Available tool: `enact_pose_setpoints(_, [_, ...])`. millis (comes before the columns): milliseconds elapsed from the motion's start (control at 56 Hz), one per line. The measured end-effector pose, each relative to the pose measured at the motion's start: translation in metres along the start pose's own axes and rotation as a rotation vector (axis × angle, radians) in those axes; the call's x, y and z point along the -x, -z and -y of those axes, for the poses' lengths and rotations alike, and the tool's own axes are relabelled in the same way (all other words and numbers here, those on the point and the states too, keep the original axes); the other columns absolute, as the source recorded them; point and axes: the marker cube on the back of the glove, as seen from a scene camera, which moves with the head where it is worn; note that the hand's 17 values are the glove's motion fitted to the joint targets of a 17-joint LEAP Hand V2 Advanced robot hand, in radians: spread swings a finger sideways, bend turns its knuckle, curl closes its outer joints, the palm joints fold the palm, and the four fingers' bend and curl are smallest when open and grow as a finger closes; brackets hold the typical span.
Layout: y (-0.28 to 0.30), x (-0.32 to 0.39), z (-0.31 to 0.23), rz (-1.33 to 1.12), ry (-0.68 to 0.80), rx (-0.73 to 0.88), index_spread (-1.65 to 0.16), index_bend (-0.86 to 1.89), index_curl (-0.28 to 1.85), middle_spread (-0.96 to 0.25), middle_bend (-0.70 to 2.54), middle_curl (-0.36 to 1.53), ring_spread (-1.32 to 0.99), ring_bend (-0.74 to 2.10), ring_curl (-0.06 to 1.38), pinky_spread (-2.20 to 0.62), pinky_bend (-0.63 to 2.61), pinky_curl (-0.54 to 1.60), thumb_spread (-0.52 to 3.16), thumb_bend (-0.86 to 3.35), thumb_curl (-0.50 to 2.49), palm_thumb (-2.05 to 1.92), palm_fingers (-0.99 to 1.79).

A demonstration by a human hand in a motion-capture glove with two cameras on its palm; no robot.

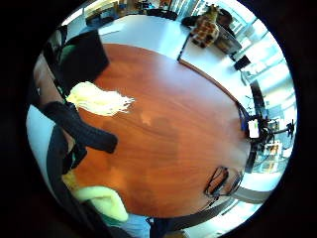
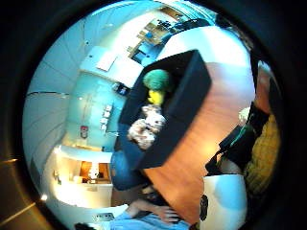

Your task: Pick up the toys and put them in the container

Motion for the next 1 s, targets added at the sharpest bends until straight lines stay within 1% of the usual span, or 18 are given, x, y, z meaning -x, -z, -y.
enact_pose_setpoints(125, [0.021,0.055,0.026,-0.012,0.065,-0.024,-0.29,0.28,1.02,-0.07,0.57,0.53,-0.24,1.14,0.6,-0.45,1.03,0.57,0.97,0.3,0.91,0.69,0.94])
enact_pose_setpoints(268, [0.026,0.116,0.052,-0.031,0.14,-0.02,-0.3,0.25,1.07,-0.08,0.59,0.56,-0.24,1.16,0.61,-0.45,1.03,0.57,0.96,0.28,0.95,0.69,0.95])
enact_pose_setpoints(339, [0.018,0.145,0.062,-0.042,0.197,-0.007,-0.31,0.23,1.09,-0.08,0.6,0.58,-0.24,1.17,0.61,-0.45,1.03,0.57,0.96,0.28,0.97,0.69,0.96])
enact_pose_setpoints(464, [-0.006,0.19,0.073,-0.07,0.255,-0.007,-0.31,0.21,1.13,-0.08,0.61,0.62,-0.24,1.18,0.62,-0.45,1.03,0.57,0.96,0.27,0.99,0.68,0.95])
enact_pose_setpoints(589, [-0.034,0.218,0.078,-0.096,0.263,-0.006,-0.32,0.23,1.17,-0.09,0.55,0.63,-0.23,1.15,0.62,-0.45,1.04,0.57,0.97,0.26,1.02,0.68,0.87])
enact_pose_setpoints(625, [-0.042,0.22,0.078,-0.116,0.252,0.038,-0.32,0.24,1.18,-0.08,0.52,0.63,-0.22,1.12,0.61,-0.45,1.03,0.57,0.97,0.25,1.02,0.67,0.81])
enact_pose_setpoints(643, [-0.046,0.218,0.078,-0.129,0.244,0.071,-0.33,0.28,1.19,-0.07,0.39,0.58,-0.2,1.01,0.58,-0.44,0.99,0.55,1.0,0.23,1.0,0.63,0.58])
enact_pose_setpoints(661, [-0.049,0.215,0.078,-0.144,0.234,0.108,-0.32,0.29,1.2,-0.06,0.36,0.59,-0.19,1.01,0.6,-0.44,1.02,0.58,1.02,0.22,0.99,0.61,0.53])
enact_pose_setpoints(678, [-0.052,0.212,0.077,-0.159,0.225,0.146,-0.32,0.3,1.19,-0.05,0.29,0.57,-0.17,0.88,0.57,-0.41,1.04,0.58,1.06,0.2,0.97,0.57,0.32])
enact_pose_setpoints(696, [-0.054,0.21,0.076,-0.171,0.218,0.18,-0.33,0.34,1.17,-0.05,0.27,0.56,-0.15,0.75,0.56,-0.37,1.0,0.58,1.11,0.15,0.93,0.46,0.06])
enact_pose_setpoints(714, [-0.056,0.207,0.075,-0.179,0.215,0.208,-0.33,0.37,1.17,-0.05,0.27,0.57,-0.14,0.73,0.58,-0.36,1.02,0.6,1.14,0.14,0.92,0.44,0.05])
enact_pose_setpoints(732, [-0.058,0.205,0.074,-0.183,0.216,0.228,-0.35,0.37,1.13,-0.04,0.25,0.55,-0.12,0.59,0.53,-0.29,0.97,0.58,1.18,0.06,0.87,0.29,-0.13])
enact_pose_setpoints(750, [-0.058,0.203,0.073,-0.184,0.219,0.242,-0.35,0.31,1.09,-0.04,0.24,0.54,-0.11,0.5,0.5,-0.25,0.94,0.56,1.19,0.0,0.83,0.2,-0.27])
enact_pose_setpoints(768, [-0.058,0.2,0.072,-0.184,0.223,0.251,-0.36,0.33,1.07,-0.04,0.22,0.52,-0.1,0.47,0.47,-0.23,0.93,0.54,1.21,-0.01,0.81,0.17,-0.19])
enact_pose_setpoints(785, [-0.057,0.197,0.07,-0.183,0.227,0.257,-0.36,0.25,1.03,-0.03,0.19,0.5,-0.1,0.38,0.42,-0.2,0.91,0.52,1.21,-0.07,0.77,0.08,-0.3])
enact_pose_setpoints(857, [-0.05,0.181,0.064,-0.185,0.221,0.272,-0.38,0.19,0.94,-0.03,0.13,0.46,-0.07,0.25,0.33,-0.12,0.86,0.46,1.26,-0.07,0.67,-0.04,-0.22])
enact_pose_setpoints(1000, [-0.031,0.154,0.056,-0.227,0.195,0.275,-0.4,0.18,0.82,-0.02,0.12,0.39,-0.05,0.19,0.3,-0.03,0.78,0.41,1.31,-0.06,0.53,-0.09,-0.13])
